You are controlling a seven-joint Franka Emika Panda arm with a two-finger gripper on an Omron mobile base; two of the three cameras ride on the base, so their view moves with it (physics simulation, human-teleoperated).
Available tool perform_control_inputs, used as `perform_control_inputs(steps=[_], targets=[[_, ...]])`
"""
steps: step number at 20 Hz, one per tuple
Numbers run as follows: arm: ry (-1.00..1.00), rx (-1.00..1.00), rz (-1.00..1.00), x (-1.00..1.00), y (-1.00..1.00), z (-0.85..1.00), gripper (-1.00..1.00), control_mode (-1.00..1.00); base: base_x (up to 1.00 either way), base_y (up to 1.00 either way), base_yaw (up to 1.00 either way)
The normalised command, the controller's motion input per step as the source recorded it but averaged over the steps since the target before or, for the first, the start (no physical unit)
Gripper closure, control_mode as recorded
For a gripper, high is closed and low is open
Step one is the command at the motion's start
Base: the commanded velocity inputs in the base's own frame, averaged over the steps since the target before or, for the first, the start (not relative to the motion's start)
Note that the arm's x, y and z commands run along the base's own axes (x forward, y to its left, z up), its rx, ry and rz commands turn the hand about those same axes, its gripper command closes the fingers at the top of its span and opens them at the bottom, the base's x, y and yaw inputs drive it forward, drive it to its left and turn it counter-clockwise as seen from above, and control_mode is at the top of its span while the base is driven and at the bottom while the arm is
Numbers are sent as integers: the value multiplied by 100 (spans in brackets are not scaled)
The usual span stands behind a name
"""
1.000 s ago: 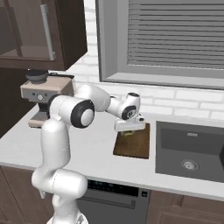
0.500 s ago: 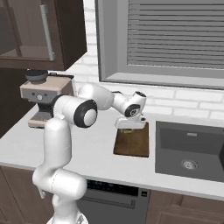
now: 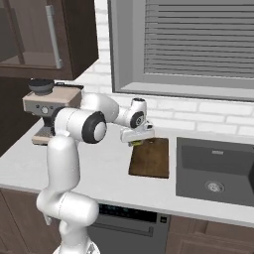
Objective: Pick up the sponge from the counter and clean the cutting board by briefly scrubbing or pressing down on the cutting board. Once finished, release the sponge.
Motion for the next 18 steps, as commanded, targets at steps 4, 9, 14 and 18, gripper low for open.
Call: perform_control_inputs(steps=[4,9,14,18], targets=[[8,6,0,49,-8,-7,100,-100,0,0,0],[12,4,-1,62,-33,-18,100,-100,0,0,0],[5,0,-3,42,-45,-17,100,-100,0,0,0],[2,0,-1,27,-55,-12,100,-100,0,0,0]])
